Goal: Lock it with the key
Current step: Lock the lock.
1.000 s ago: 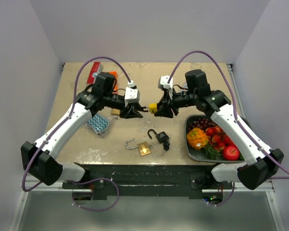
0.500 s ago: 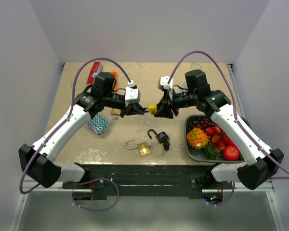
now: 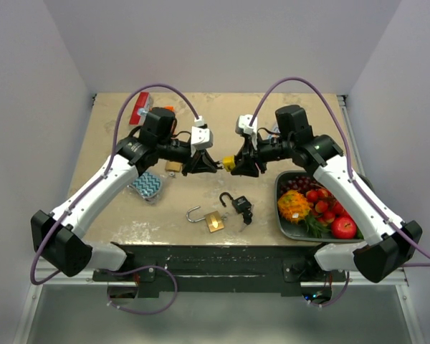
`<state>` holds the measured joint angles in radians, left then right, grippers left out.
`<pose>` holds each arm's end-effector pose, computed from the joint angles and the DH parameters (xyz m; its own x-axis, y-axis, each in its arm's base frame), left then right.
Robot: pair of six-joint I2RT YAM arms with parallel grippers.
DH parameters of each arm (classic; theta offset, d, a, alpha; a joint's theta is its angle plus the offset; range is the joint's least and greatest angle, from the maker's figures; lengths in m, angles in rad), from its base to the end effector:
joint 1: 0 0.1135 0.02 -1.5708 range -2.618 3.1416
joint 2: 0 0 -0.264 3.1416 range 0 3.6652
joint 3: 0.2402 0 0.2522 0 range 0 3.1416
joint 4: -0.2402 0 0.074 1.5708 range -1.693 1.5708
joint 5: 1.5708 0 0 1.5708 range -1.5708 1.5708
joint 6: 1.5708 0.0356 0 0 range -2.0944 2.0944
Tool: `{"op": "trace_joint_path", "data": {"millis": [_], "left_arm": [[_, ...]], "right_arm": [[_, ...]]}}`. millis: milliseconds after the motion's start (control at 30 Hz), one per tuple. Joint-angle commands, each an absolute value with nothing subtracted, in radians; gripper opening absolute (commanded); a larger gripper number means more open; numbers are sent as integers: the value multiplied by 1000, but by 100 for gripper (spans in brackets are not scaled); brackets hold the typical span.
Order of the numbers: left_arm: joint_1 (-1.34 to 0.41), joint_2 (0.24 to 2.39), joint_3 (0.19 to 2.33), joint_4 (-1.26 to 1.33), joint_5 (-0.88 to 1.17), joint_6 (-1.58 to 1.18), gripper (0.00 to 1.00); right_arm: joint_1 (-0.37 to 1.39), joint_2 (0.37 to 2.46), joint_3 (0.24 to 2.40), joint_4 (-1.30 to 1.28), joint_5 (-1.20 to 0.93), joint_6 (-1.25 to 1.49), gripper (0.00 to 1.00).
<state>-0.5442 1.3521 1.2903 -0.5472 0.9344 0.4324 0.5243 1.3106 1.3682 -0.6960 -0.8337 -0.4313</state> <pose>0.2324 -0.1741 0.3615 -0.0789 0.3389 -0.9375 0.9969 0.0274 -0.0740 0.2221 0.1589 0.3843 -0.1128 -0.3898 -0.9140 -0.9889 0.1335 0.0651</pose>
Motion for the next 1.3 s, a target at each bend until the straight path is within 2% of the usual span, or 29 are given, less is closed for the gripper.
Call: {"op": "trace_joint_path", "data": {"millis": [0,300,467,633,767,867,1033,1067,1167,1200,1267], "left_arm": [[-614,1356,1348,-304,1074,324,0],[-630,1359,1335,-180,1103,210,0],[-641,1351,1307,-16,1104,95,0],[-682,1362,1310,66,1097,94,0],[-687,1355,1308,22,1089,126,0],[-675,1328,1292,-115,1072,227,0],[-560,1284,1235,-257,1095,325,0],[-543,1279,1235,-288,1098,348,0],[-489,1281,1244,-432,1091,491,0],[-471,1279,1244,-486,1088,544,0],[-454,1279,1235,-517,1092,572,0]], "right_arm": [[600,1347,1368,-575,-881,-445,0],[647,1359,1344,-525,-876,-436,0],[672,1367,1325,-476,-893,-393,0],[692,1387,1316,-440,-913,-362,0],[698,1393,1327,-449,-917,-364,0],[692,1385,1339,-492,-920,-365,0],[658,1368,1382,-632,-911,-419,0],[637,1367,1390,-647,-910,-423,5],[577,1362,1419,-722,-908,-445,30],[557,1361,1434,-738,-910,-446,44],[497,1355,1451,-767,-916,-443,56]]}}
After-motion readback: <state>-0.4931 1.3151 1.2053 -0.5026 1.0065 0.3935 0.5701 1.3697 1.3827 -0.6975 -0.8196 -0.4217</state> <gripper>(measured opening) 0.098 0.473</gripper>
